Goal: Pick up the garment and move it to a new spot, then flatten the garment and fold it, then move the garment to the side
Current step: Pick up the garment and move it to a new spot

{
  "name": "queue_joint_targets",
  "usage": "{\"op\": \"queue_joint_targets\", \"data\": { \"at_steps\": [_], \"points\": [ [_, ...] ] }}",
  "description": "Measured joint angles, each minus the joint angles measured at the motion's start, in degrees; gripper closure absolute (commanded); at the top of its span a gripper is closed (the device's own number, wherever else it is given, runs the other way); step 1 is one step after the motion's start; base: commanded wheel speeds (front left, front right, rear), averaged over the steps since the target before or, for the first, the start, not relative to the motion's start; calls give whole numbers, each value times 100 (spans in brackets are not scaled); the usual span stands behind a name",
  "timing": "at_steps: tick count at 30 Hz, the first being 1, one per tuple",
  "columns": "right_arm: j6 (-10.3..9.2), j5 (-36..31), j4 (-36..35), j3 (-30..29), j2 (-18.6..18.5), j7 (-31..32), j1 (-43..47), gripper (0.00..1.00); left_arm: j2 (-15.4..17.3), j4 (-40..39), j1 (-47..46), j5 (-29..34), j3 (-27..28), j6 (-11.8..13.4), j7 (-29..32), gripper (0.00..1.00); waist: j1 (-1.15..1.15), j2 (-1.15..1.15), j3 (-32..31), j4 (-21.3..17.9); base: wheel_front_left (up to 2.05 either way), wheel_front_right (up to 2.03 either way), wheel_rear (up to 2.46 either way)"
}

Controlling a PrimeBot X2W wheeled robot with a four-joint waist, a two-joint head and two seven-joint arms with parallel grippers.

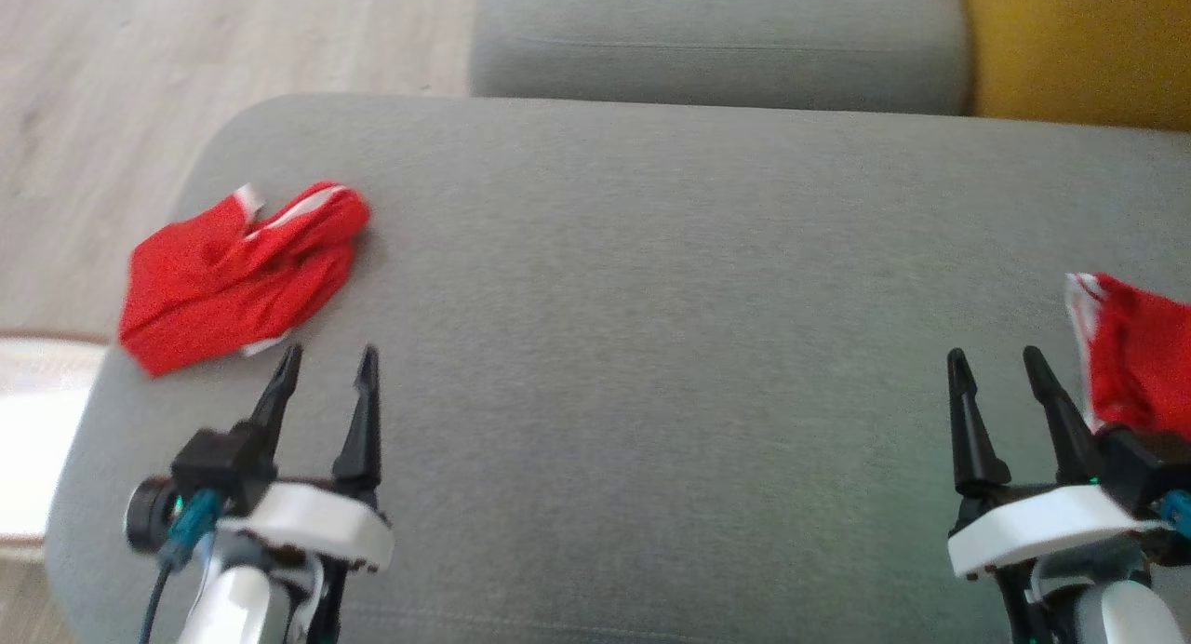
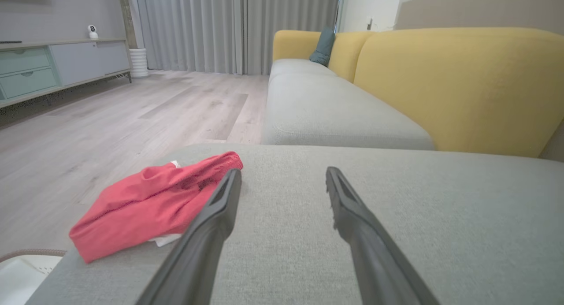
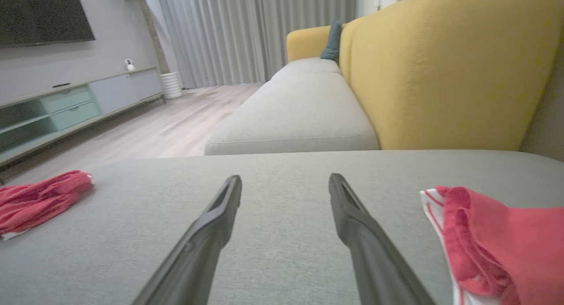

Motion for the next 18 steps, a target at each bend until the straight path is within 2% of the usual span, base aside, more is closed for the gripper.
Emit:
{"op": "queue_joint_targets", "data": {
  "at_steps": [12, 18],
  "points": [
    [0, -59, -252, 58, 3, 121, 10, 0, -151, 434, -539, 3, -116, -55, -100, 0, 0, 0, 53, 1330, 0, 0, 0],
    [0, -57, -292, 82, 3, 164, 10, 0, -133, 513, -538, -4, 41, -57, -107, 0, 0, 0, 53, 1817, 0, 0, 0]
  ]
}}
